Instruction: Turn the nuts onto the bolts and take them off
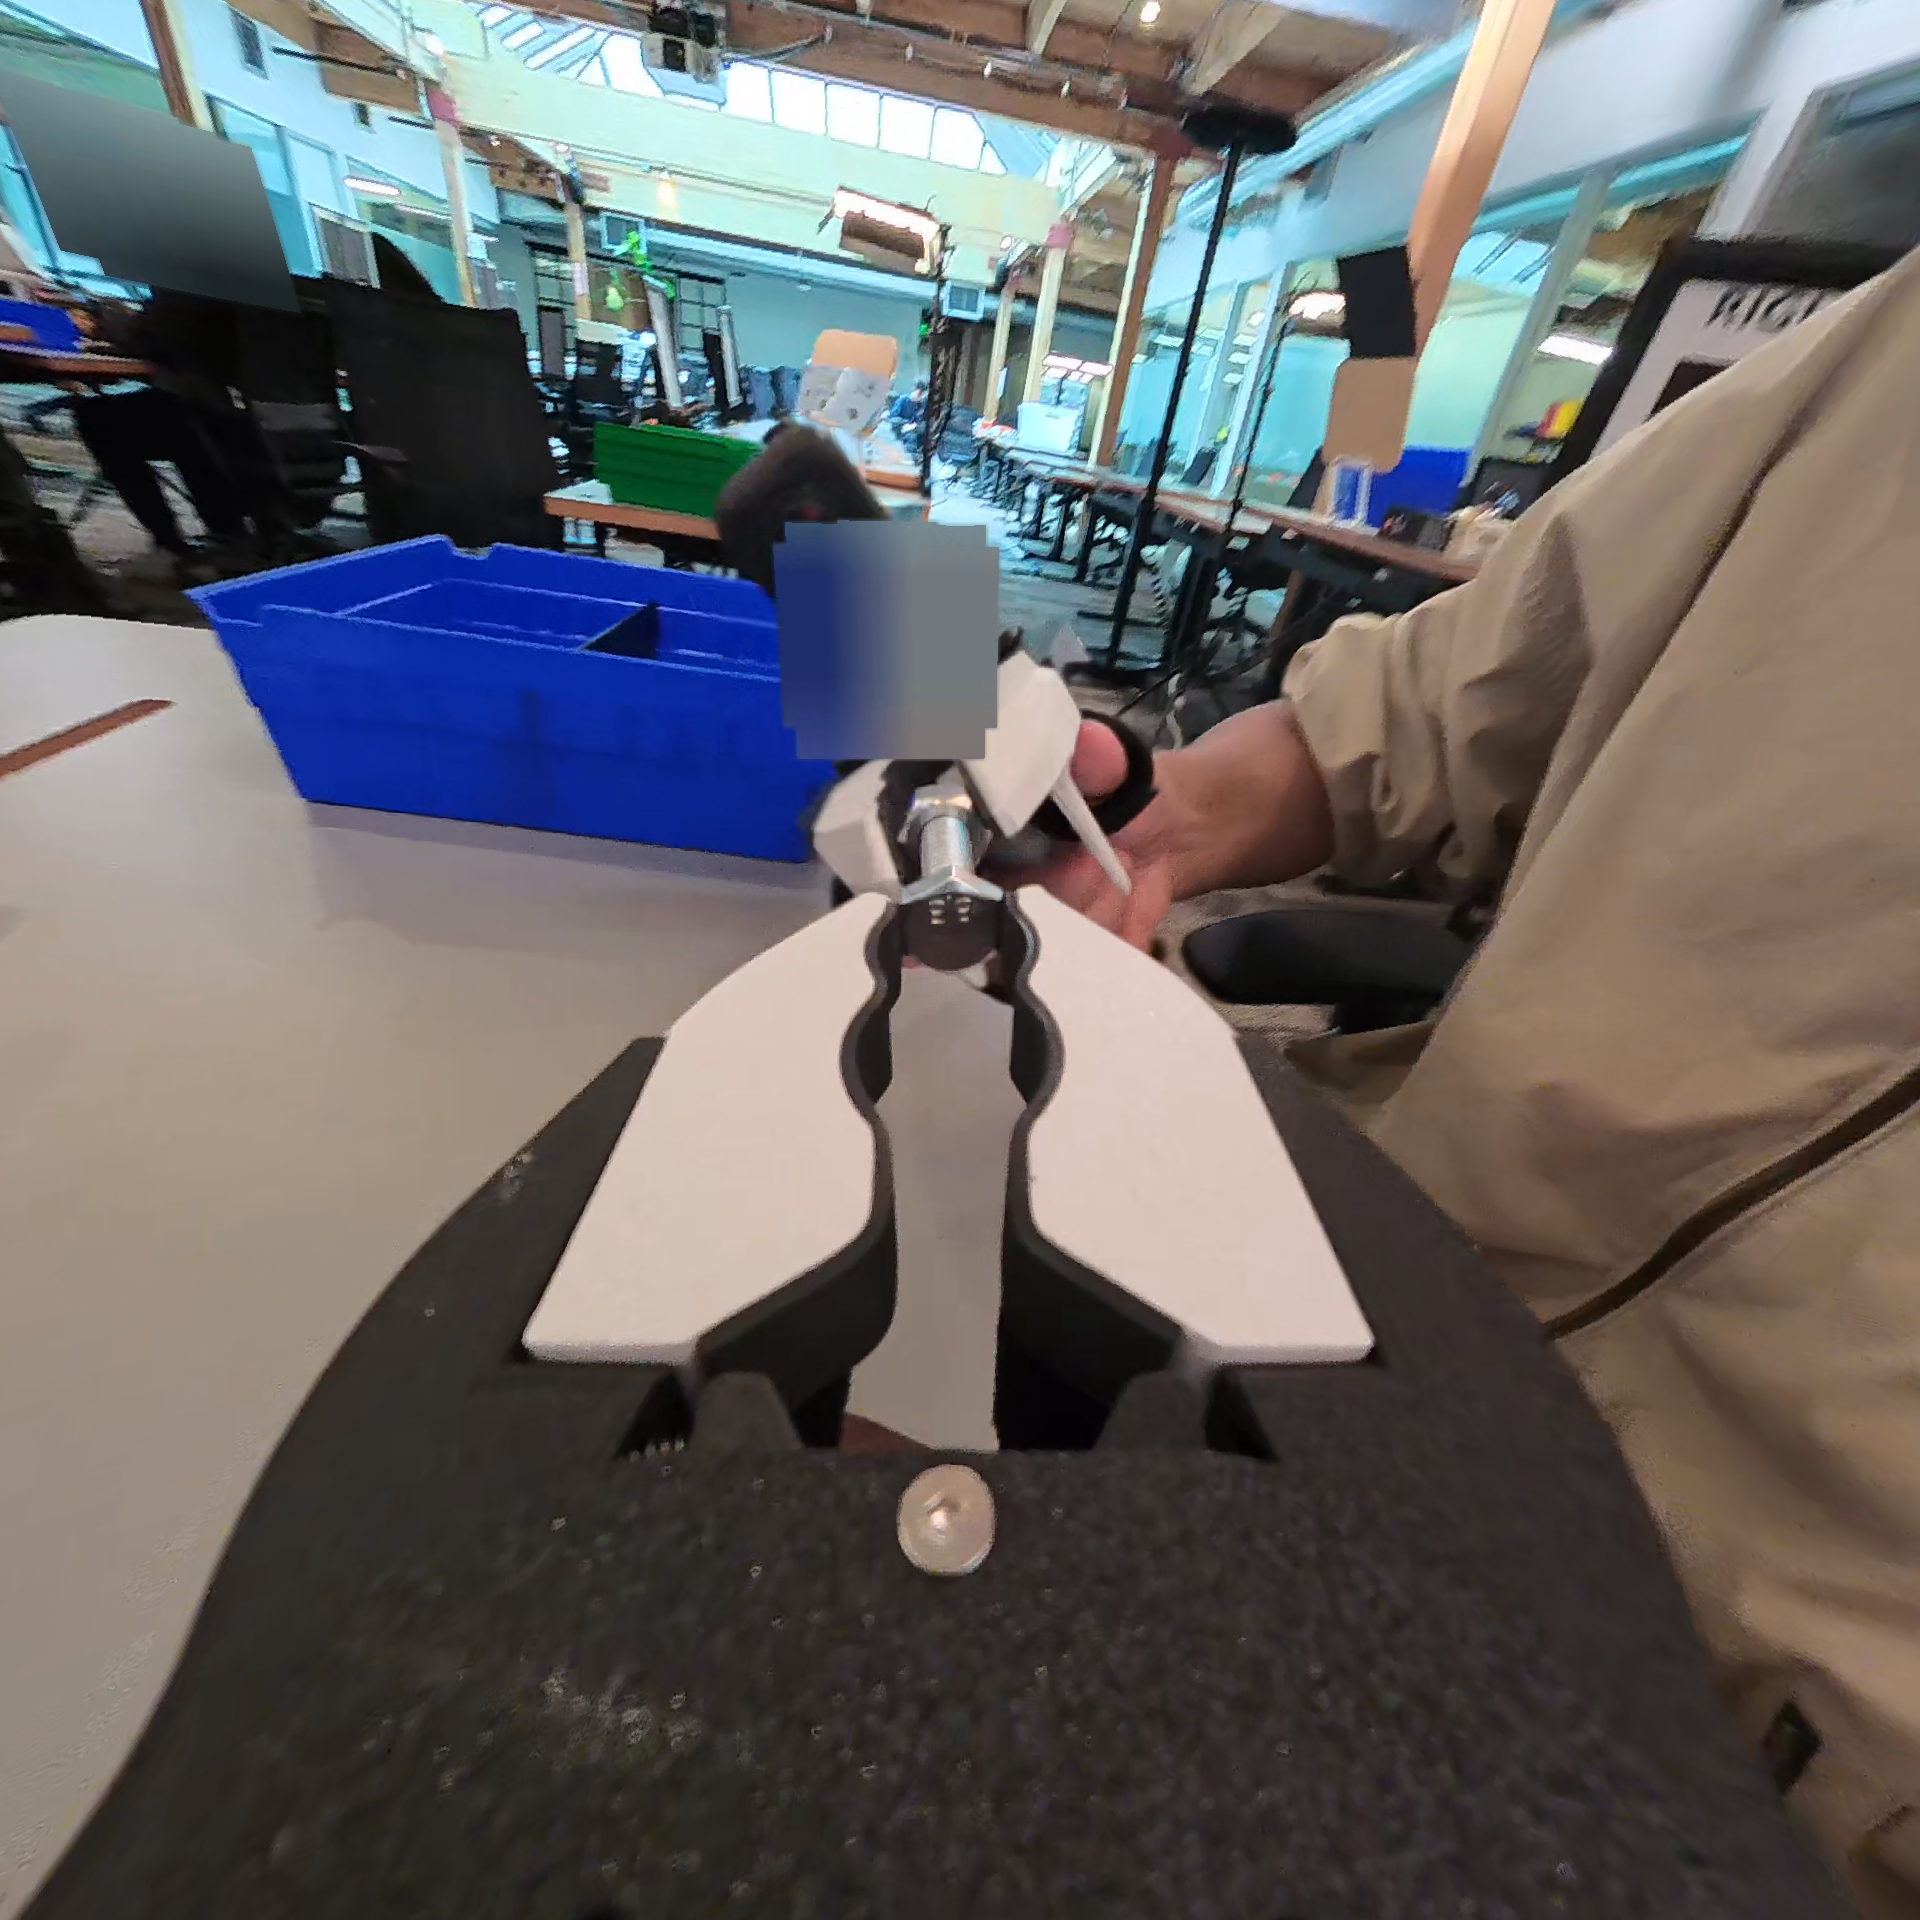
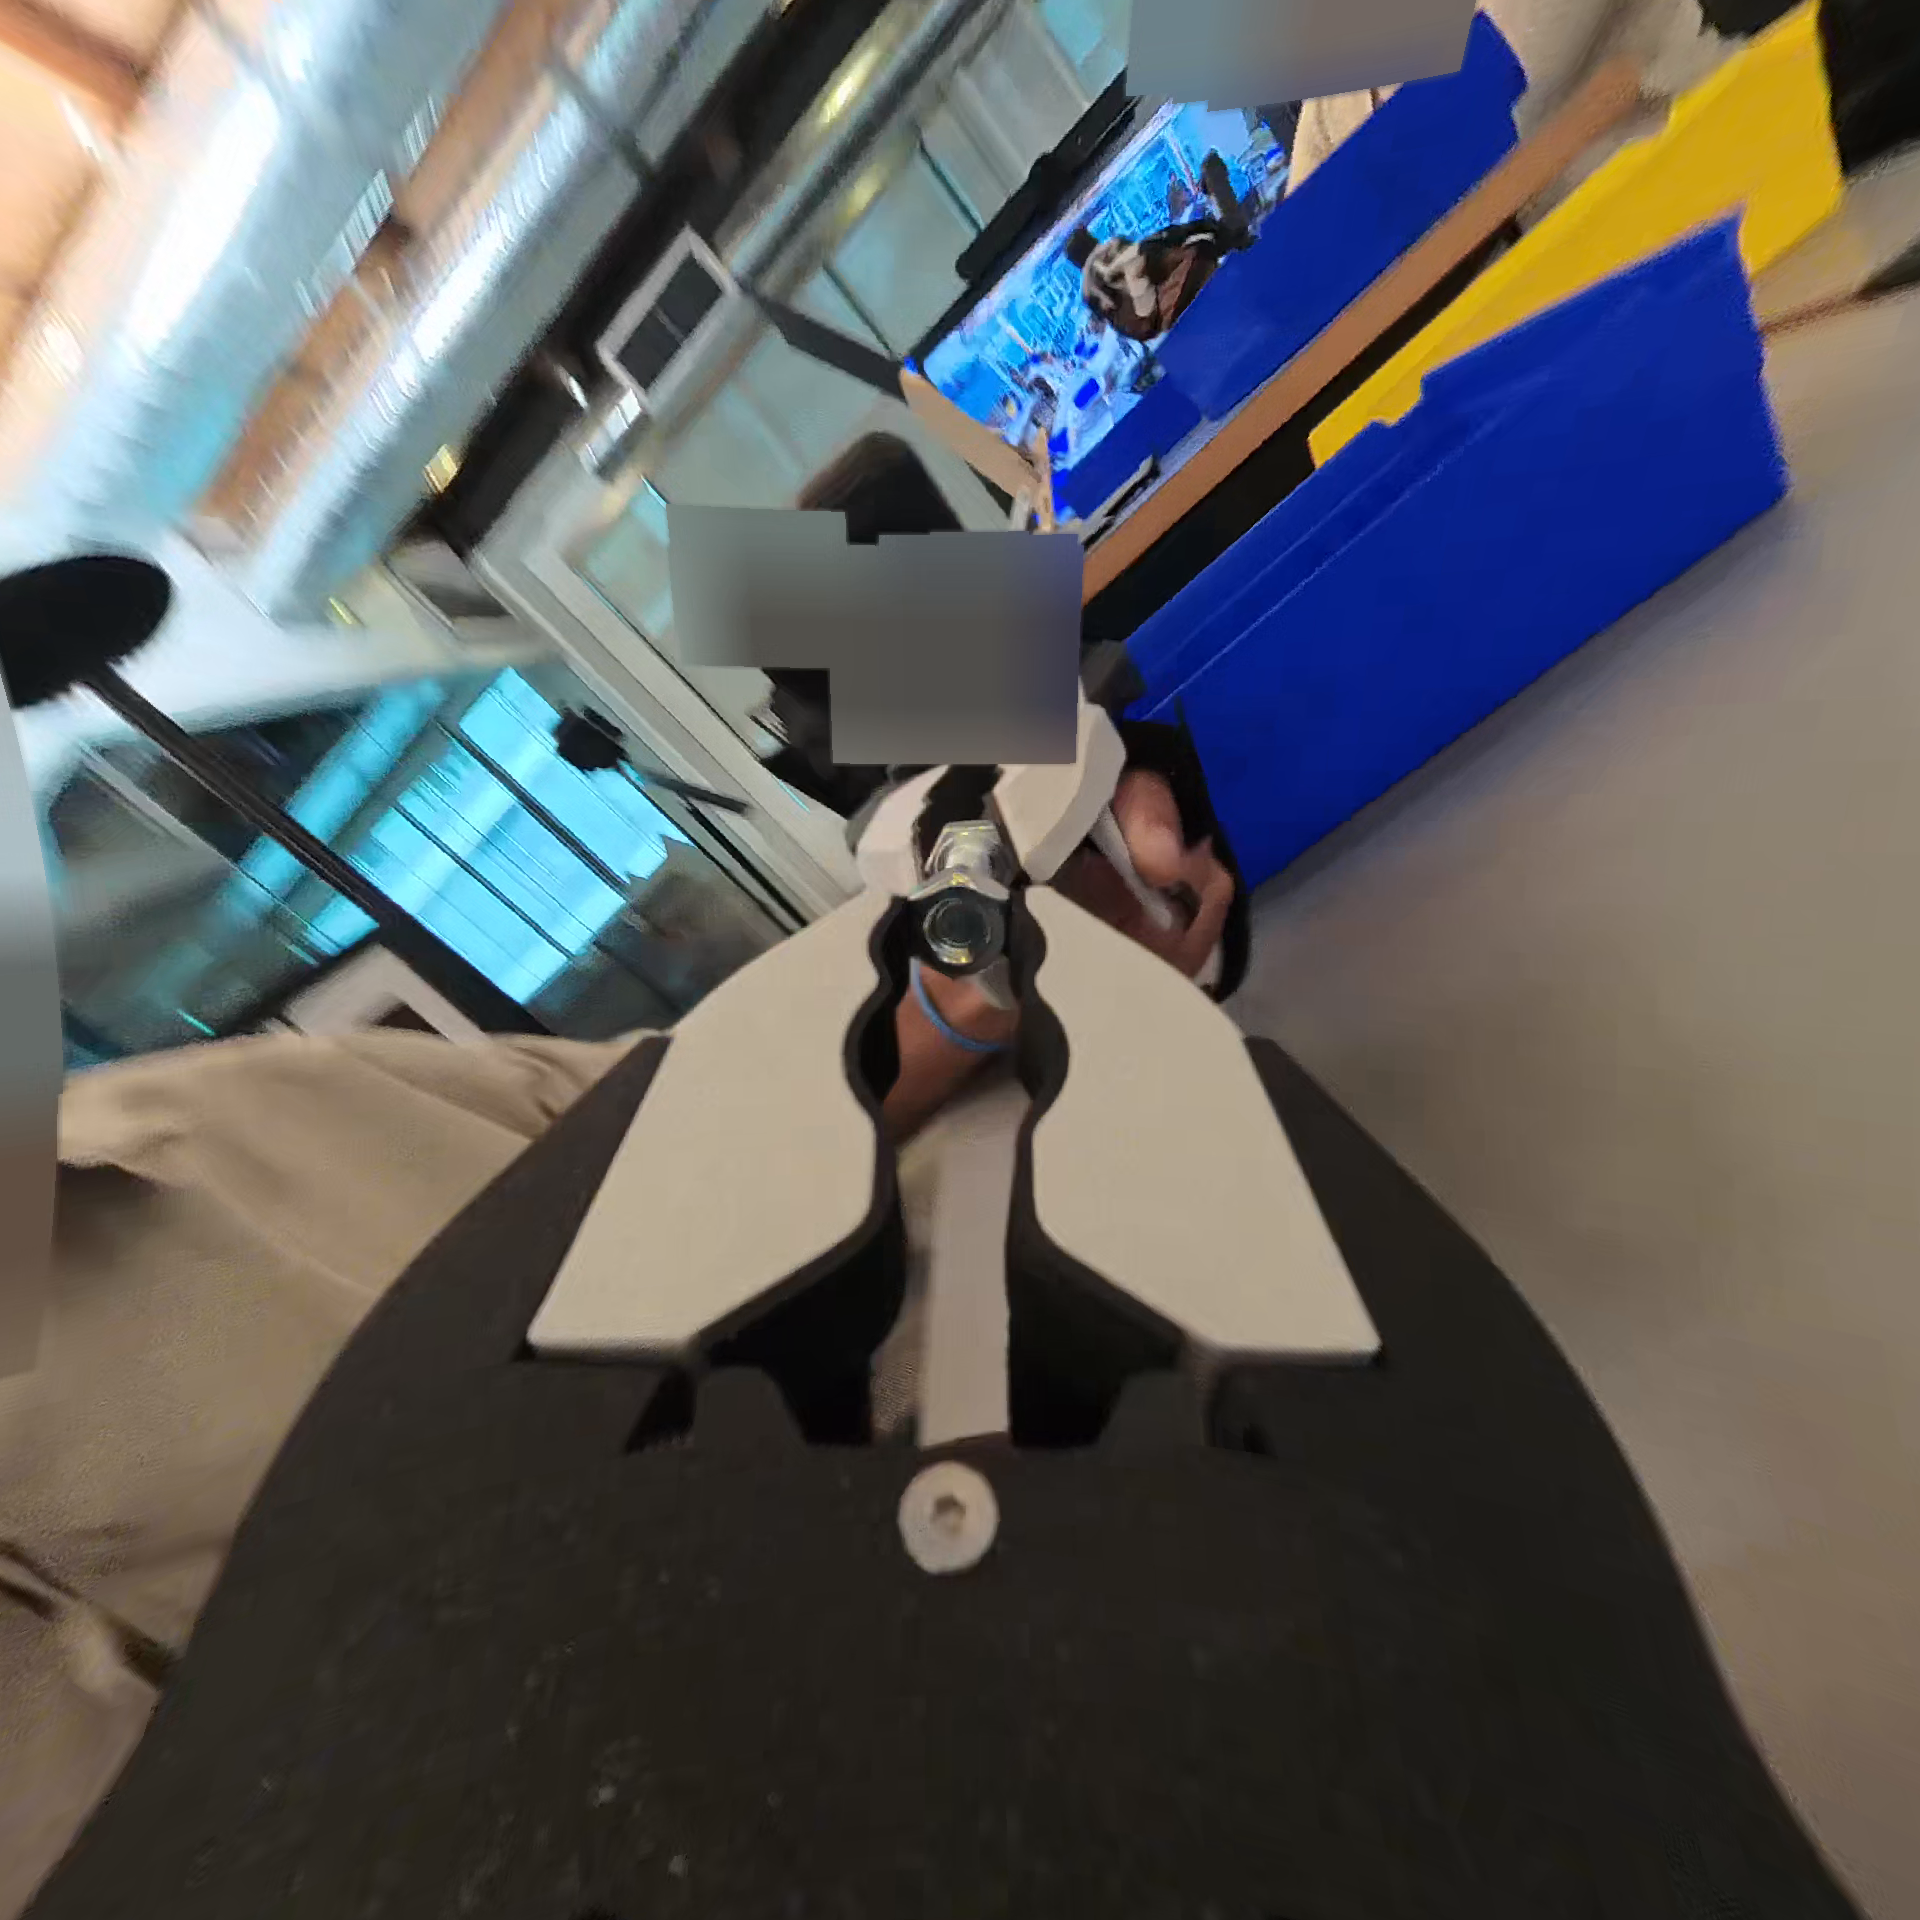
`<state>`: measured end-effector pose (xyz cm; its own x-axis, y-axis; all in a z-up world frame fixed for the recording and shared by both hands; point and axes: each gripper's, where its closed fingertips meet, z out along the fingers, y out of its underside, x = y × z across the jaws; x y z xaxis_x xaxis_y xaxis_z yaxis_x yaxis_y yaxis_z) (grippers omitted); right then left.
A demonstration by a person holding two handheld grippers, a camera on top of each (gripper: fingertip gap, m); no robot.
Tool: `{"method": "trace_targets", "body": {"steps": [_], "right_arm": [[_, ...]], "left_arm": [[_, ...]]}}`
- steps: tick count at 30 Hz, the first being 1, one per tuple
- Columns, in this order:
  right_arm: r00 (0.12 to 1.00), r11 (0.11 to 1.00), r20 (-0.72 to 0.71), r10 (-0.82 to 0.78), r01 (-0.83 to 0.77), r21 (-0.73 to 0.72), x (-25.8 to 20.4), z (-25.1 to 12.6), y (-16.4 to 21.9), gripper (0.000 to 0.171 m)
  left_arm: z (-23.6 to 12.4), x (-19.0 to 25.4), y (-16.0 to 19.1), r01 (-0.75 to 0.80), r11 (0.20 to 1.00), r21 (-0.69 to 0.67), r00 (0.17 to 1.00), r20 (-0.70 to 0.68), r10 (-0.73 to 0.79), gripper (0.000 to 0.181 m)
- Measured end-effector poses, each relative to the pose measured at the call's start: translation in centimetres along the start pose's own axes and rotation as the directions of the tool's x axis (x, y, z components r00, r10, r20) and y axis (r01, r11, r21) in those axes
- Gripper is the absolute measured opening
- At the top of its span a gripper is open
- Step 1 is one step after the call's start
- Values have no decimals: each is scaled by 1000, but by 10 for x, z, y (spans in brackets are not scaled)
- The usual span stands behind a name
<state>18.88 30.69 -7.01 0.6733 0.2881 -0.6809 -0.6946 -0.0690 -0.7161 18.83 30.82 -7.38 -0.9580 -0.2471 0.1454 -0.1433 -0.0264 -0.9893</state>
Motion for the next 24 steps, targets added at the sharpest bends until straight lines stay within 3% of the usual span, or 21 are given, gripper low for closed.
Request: {"method": "trace_targets", "body": {"steps": [3,6,9,12,15,18,20,24], "right_arm": [[949,945,-36,-314,309,-103,-6,-1,2,18],[799,785,-39,-600,579,-222,-9,-2,5,18],[576,543,13,-818,778,-316,-8,-3,8,18],[255,208,74,-964,899,-386,-5,-5,9,18],[-61,-120,148,-987,890,-441,-2,-6,8,18],[-354,-420,229,-907,803,-422,-5,-6,9,18],[-468,-537,262,-844,742,-401,-9,-6,10,18],[-620,-682,286,-731,646,-343,-18,-4,13,18]], "left_arm": [[1,7,-3,100,994,43,991,-95,-95,17],[2,11,-4,179,982,63,971,-171,-167,17],[3,14,-3,229,971,62,953,-218,-211,17],[3,14,-1,259,964,55,941,-238,-239,17],[2,13,1,283,958,43,933,-245,-264,17],[3,16,1,303,952,31,918,-279,-283,17],[3,21,1,313,949,26,906,-308,-290,17],[2,28,-2,340,940,21,879,-362,-310,17]]}}
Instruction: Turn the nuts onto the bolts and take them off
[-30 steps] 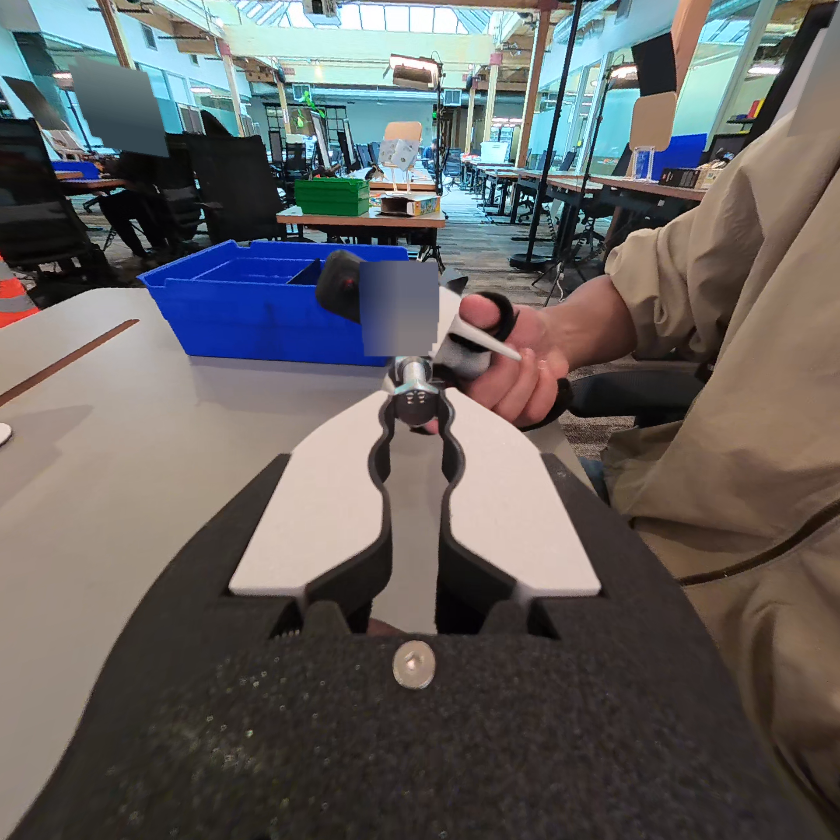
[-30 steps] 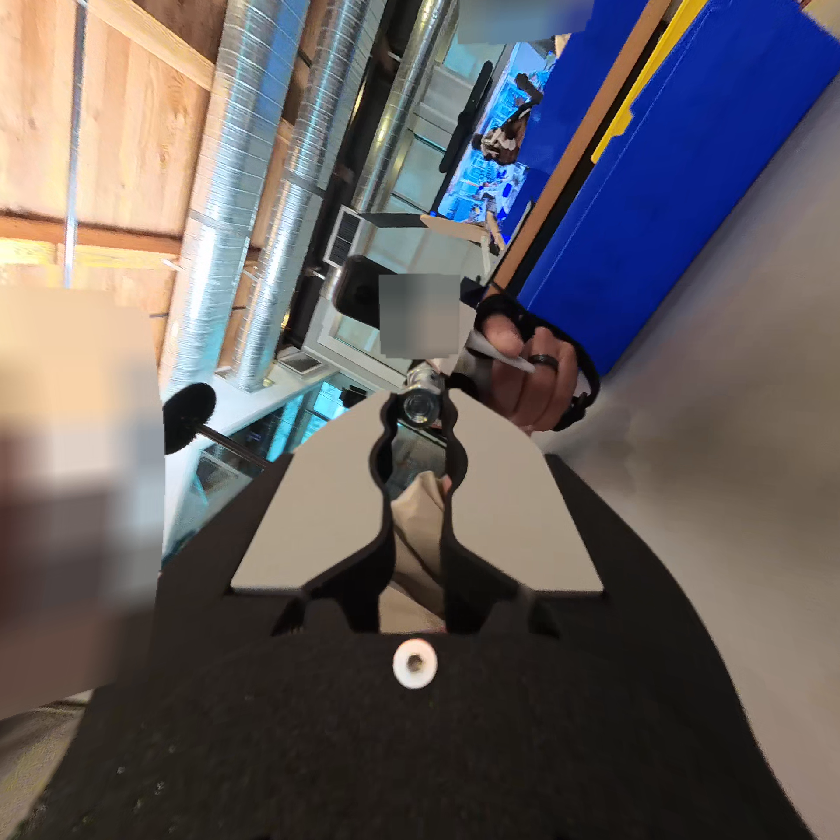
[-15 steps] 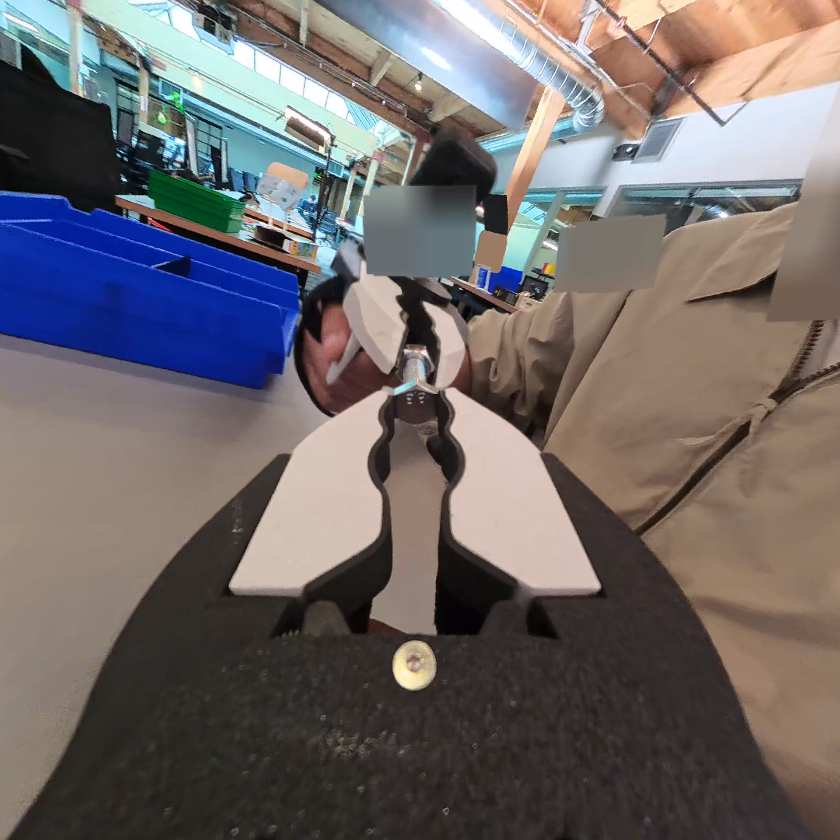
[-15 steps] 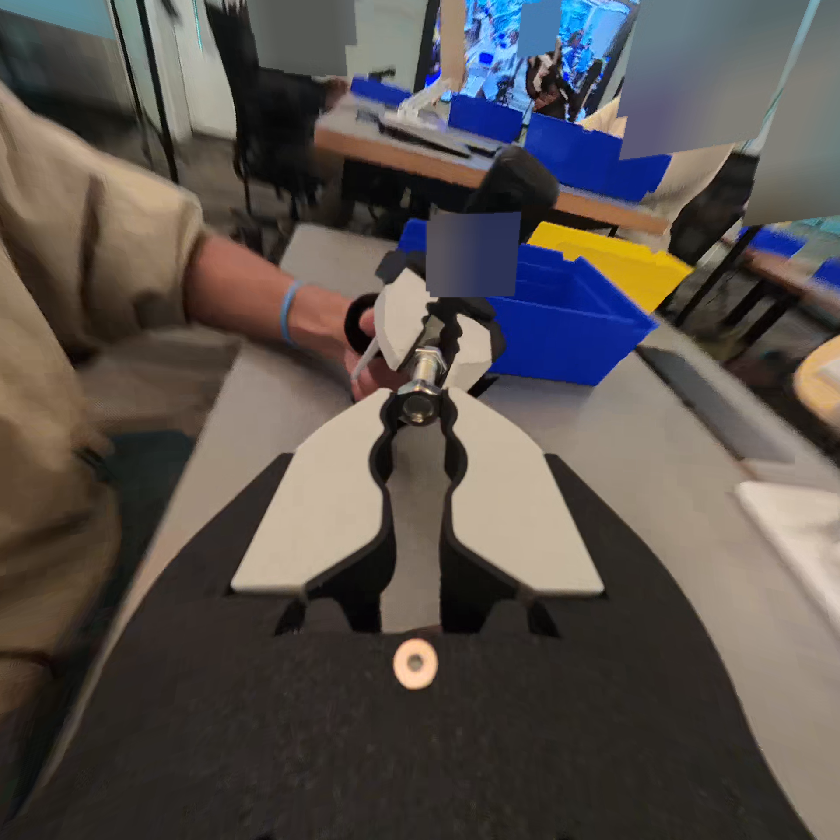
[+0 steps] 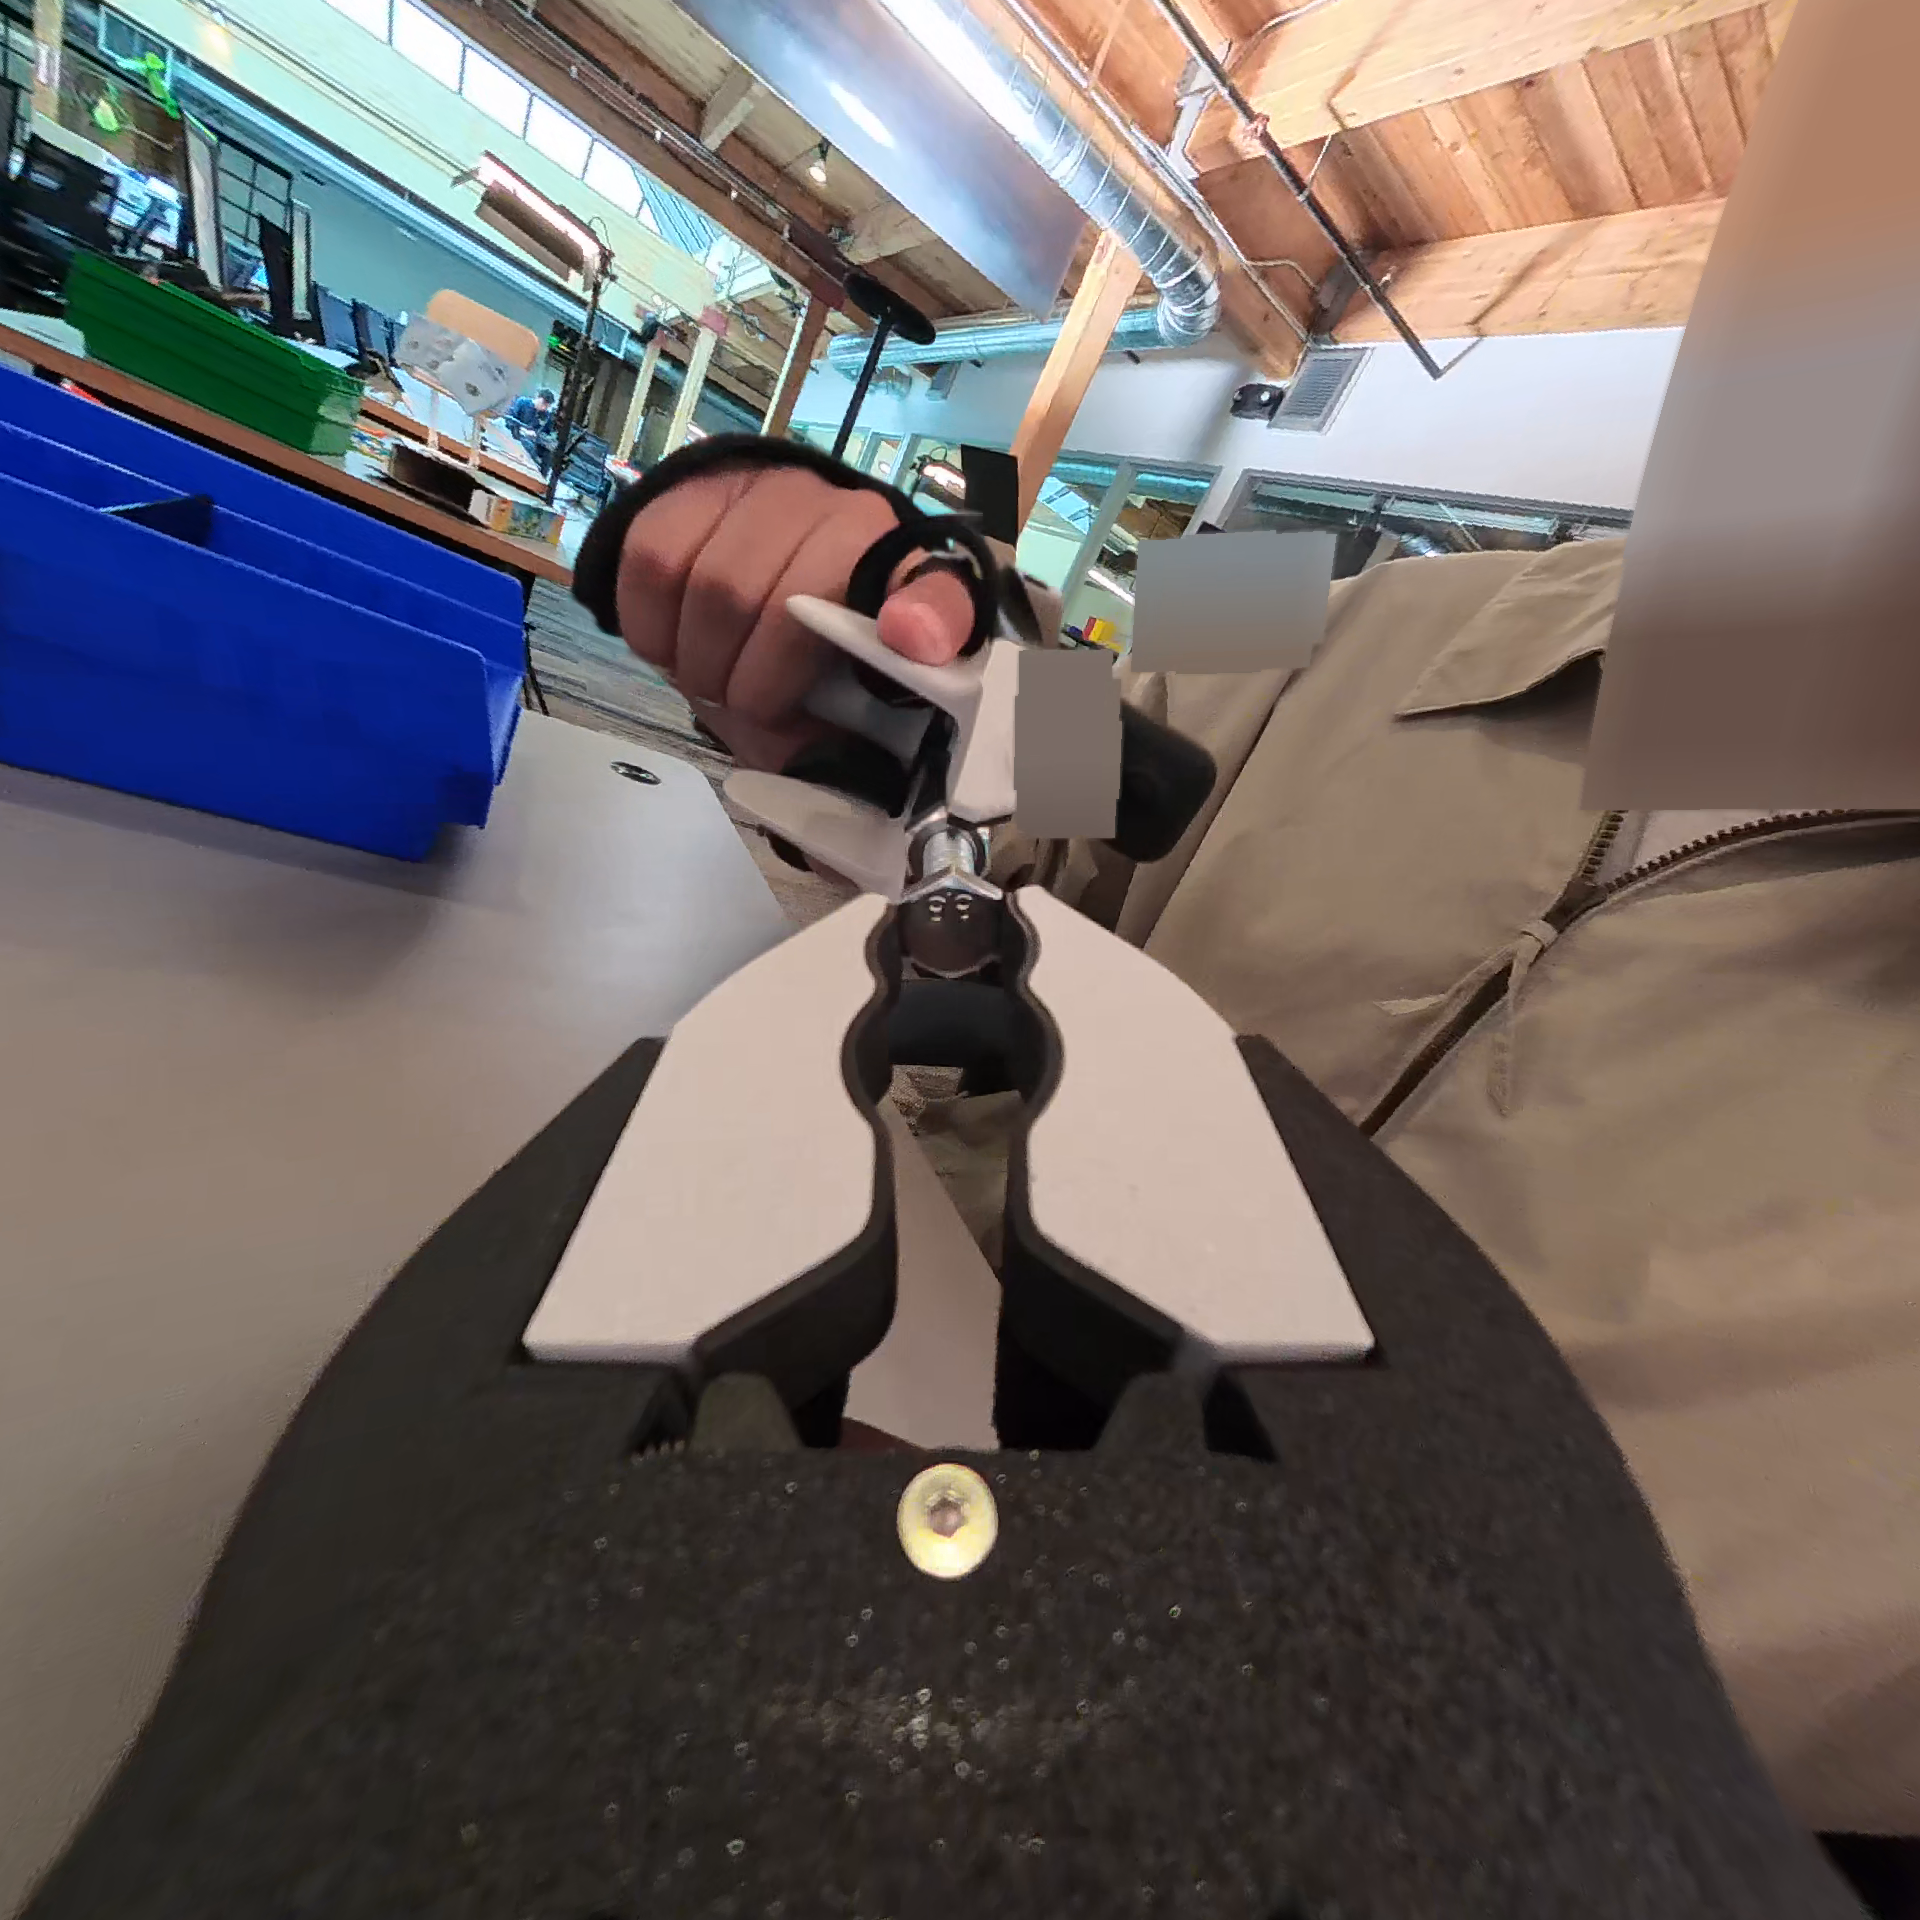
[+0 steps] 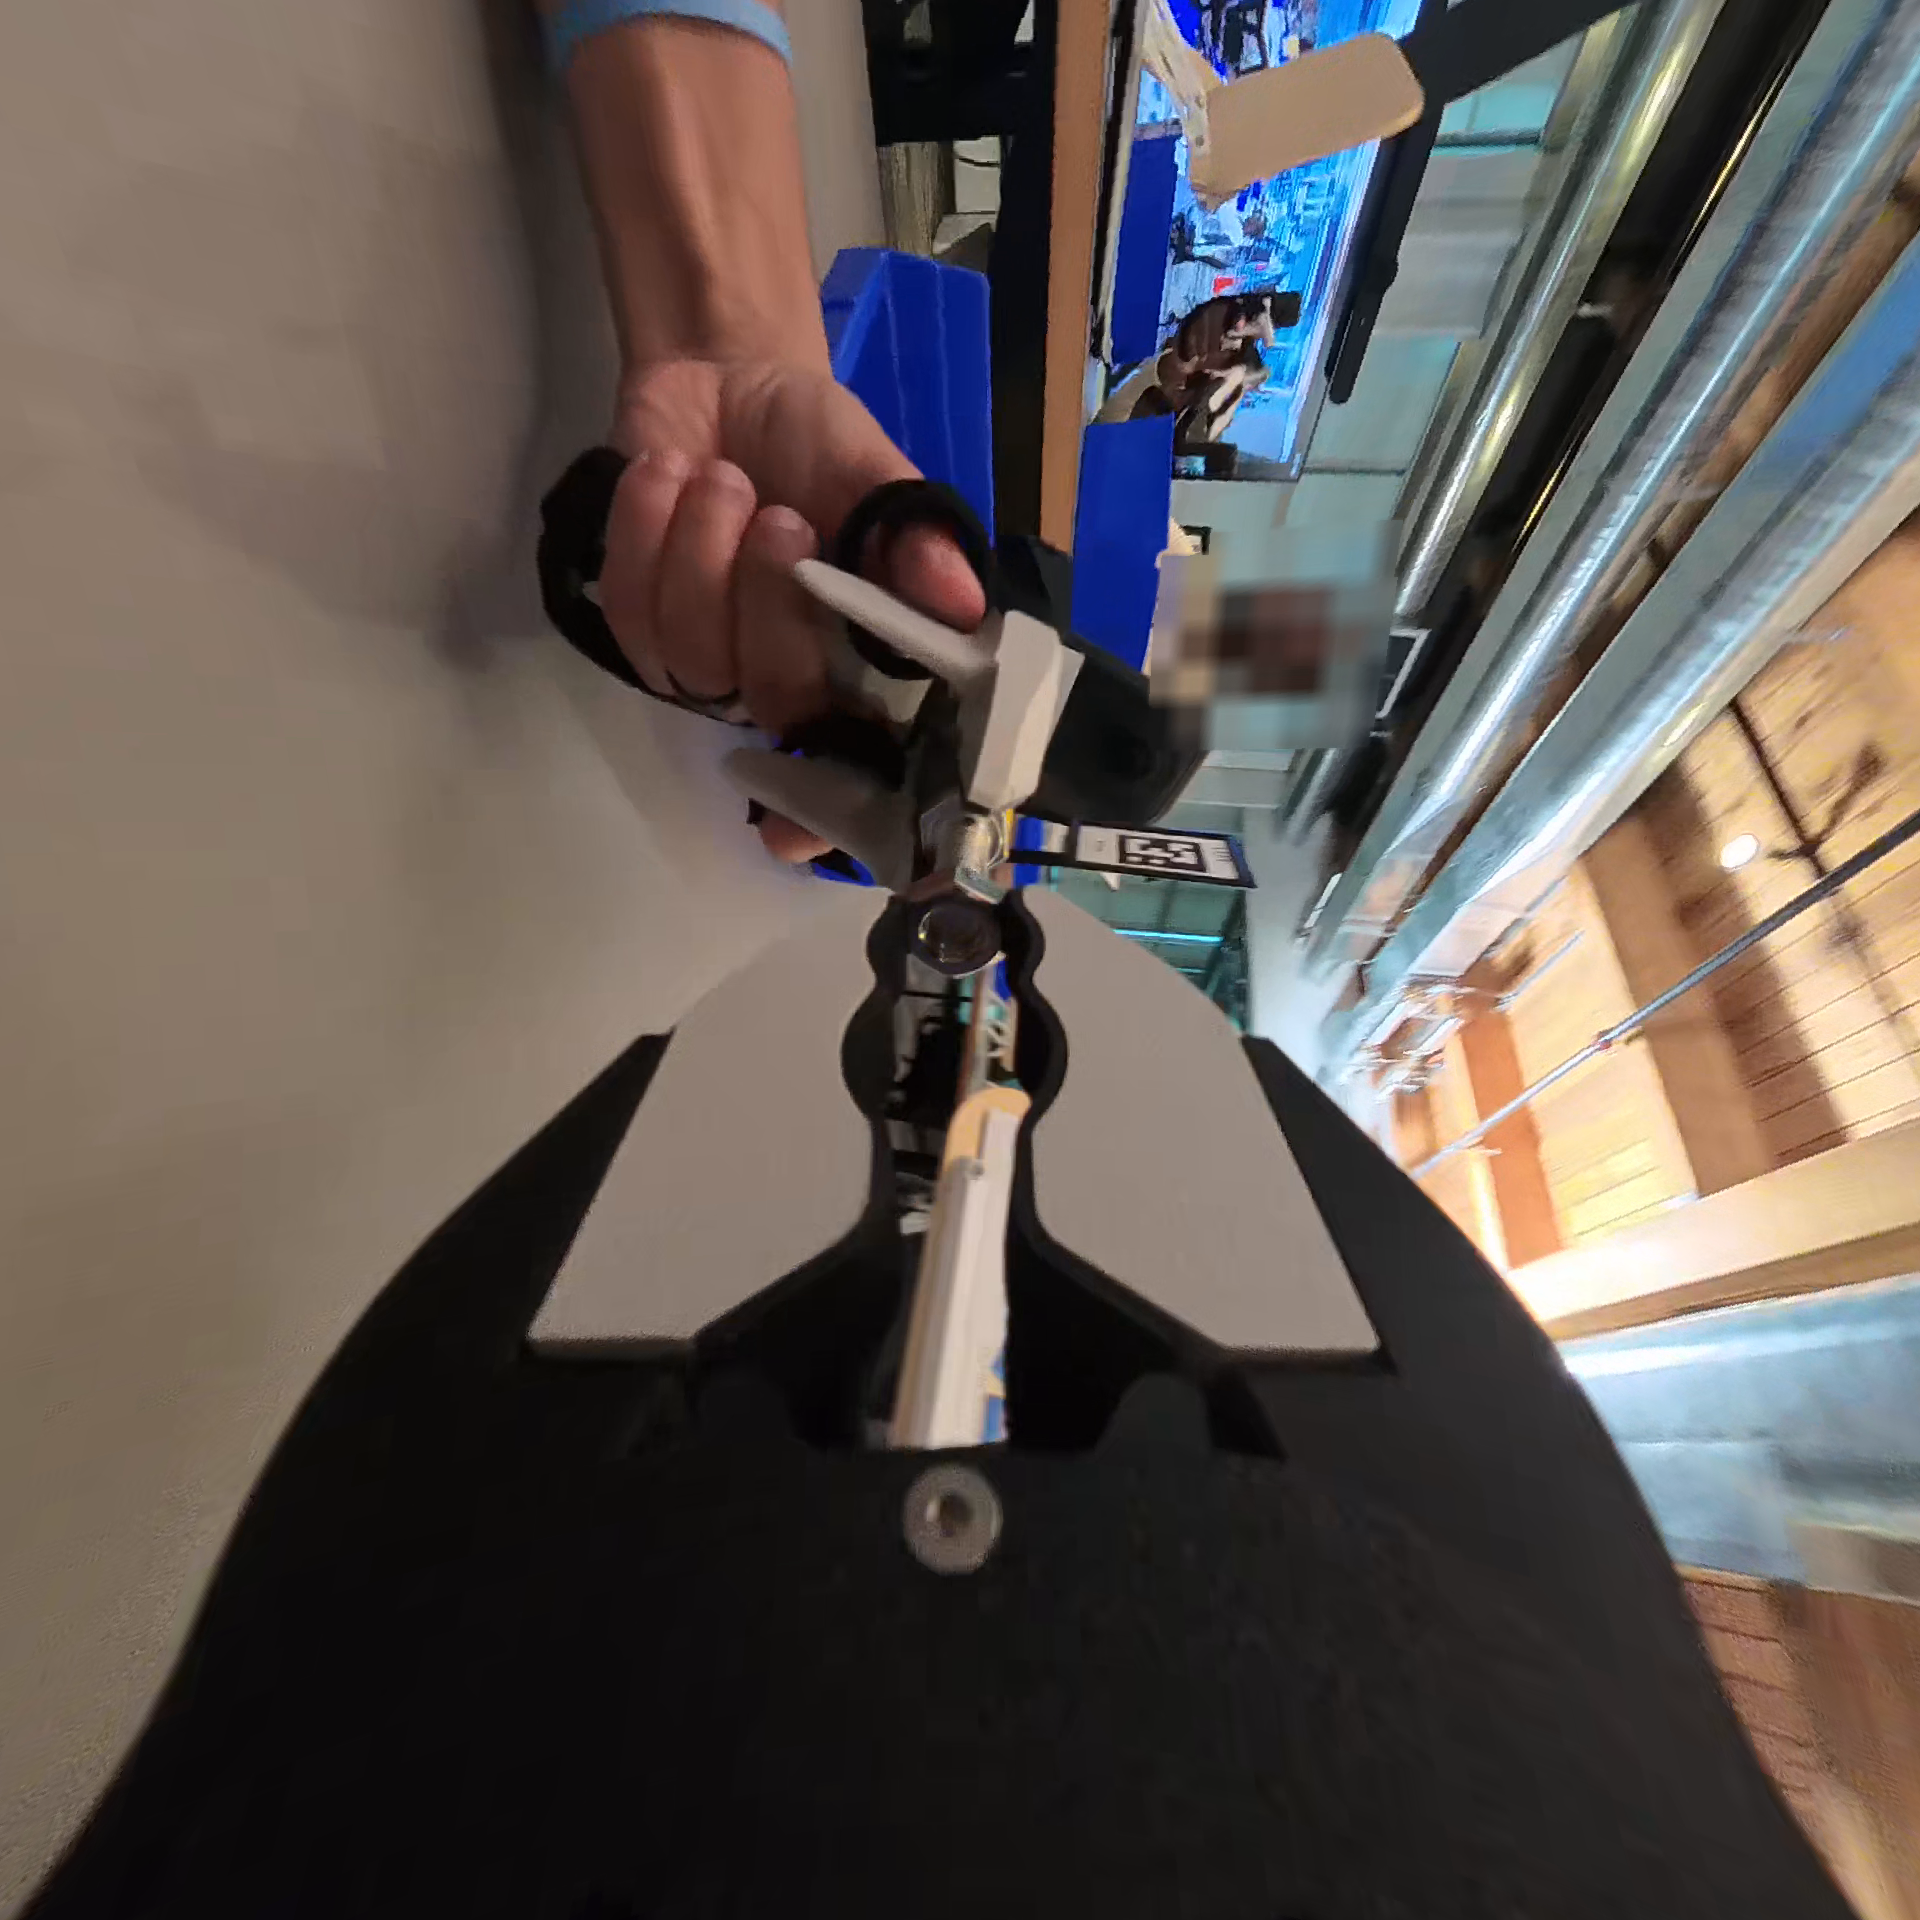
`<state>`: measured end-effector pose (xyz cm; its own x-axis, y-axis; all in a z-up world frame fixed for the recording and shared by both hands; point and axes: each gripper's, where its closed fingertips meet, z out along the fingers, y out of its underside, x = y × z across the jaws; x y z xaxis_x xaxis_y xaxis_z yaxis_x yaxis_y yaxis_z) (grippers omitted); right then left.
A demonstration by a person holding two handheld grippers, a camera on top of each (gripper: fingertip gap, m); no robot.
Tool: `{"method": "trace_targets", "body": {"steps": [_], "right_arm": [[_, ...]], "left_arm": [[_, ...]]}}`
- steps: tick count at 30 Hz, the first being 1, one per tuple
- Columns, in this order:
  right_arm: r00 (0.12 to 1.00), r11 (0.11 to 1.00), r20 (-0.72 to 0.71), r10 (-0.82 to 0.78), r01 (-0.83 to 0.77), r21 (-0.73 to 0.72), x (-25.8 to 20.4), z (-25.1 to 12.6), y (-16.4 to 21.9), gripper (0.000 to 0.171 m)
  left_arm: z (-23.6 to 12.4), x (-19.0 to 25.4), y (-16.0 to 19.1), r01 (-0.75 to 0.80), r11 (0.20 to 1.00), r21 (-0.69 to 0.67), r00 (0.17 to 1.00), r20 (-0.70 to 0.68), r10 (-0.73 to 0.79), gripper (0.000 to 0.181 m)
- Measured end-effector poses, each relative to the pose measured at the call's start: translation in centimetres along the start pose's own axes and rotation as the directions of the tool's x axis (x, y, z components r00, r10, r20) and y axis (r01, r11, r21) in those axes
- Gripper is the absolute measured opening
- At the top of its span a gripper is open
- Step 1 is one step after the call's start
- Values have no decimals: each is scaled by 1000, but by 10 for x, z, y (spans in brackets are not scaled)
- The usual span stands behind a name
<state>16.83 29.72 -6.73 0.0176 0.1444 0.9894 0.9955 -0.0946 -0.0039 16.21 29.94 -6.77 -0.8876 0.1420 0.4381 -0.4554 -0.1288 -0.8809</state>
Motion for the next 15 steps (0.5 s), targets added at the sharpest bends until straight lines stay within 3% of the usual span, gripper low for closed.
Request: {"method": "trace_targets", "body": {"steps": [2,3,6,9,11,12,15], "right_arm": [[999,999,3,-36,36,-13,-2,1,3,18],[1000,1000,7,20,-20,-11,-2,2,4,18],[959,958,-11,282,-281,63,6,1,0,27],[813,804,36,581,-580,133,14,-1,-3,49],[652,633,77,755,-754,177,18,-3,-1,54],[526,497,112,843,-842,208,20,-5,-1,53],[-41,-104,282,959,-972,211,20,-5,10,55]], "left_arm": [[-1,-4,1,-6,1000,-9,1000,26,7,17],[-2,-5,1,-11,1000,-3,999,31,11,17],[-2,-2,-4,-33,999,14,999,36,32,17],[-6,-2,-10,-56,998,39,997,53,54,17],[-9,-4,-13,-81,996,44,993,85,77,17],[-11,-5,-15,-102,994,44,989,110,97,17],[-14,-15,-16,-224,974,-21,943,247,222,17]]}}
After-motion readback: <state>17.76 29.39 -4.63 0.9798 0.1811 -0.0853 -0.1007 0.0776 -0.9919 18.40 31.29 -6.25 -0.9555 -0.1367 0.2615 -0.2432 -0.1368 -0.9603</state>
